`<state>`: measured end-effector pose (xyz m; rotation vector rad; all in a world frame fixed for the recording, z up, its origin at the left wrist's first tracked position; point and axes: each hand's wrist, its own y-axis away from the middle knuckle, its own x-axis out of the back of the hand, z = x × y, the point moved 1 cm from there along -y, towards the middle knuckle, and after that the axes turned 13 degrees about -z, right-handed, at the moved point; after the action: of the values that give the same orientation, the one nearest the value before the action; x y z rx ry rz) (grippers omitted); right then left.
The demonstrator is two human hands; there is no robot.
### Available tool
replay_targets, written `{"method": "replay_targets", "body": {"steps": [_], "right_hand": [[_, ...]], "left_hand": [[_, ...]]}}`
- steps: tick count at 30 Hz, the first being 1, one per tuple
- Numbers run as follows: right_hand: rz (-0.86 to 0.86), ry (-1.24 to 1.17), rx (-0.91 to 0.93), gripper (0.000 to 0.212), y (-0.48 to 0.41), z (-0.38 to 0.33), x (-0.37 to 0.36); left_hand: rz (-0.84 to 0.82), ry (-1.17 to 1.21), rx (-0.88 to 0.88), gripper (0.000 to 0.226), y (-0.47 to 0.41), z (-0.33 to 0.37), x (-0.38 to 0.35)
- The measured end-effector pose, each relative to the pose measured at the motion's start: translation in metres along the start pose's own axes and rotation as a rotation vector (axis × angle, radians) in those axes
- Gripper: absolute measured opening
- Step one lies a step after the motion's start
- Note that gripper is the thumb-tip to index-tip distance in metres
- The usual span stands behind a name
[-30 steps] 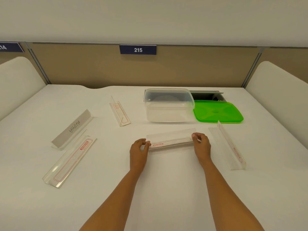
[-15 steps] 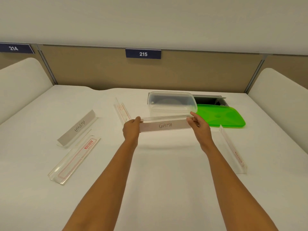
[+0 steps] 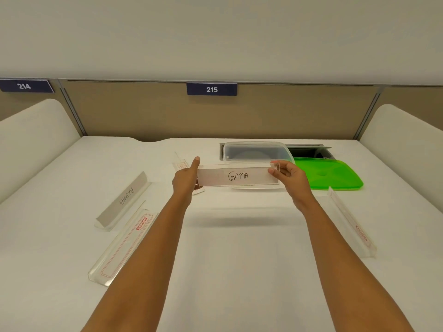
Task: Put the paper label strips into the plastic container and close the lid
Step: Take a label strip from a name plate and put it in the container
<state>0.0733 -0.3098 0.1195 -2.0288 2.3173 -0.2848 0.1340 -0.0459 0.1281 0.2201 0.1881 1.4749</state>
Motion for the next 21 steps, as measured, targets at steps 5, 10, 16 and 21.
{"method": "replay_targets", "body": {"steps": [5, 10, 16, 21], "right_hand": [[0.016, 0.003, 0.006, 0.022, -0.006, -0.005, -0.002], [0.036, -0.001, -0.004, 0.017, -0.016, -0.008, 0.006], [0.004, 0.016, -0.04, 0.015, -0.037, -0.007, 0.031], [-0.064, 0.074, -0.011, 0.02, -0.058, -0.009, 0.057]], "left_hand": [[-0.035, -0.093, -0.112, 0.052, -0.001, 0.003, 0.005], [-0.202, -0.193, -0.207, 0.045, -0.009, 0.001, 0.0], [-0.208, -0.144, -0.313, 0.037, -0.021, 0.007, -0.022], [-0.142, -0.175, -0.344, 0.028, -0.037, 0.014, -0.05]]}}
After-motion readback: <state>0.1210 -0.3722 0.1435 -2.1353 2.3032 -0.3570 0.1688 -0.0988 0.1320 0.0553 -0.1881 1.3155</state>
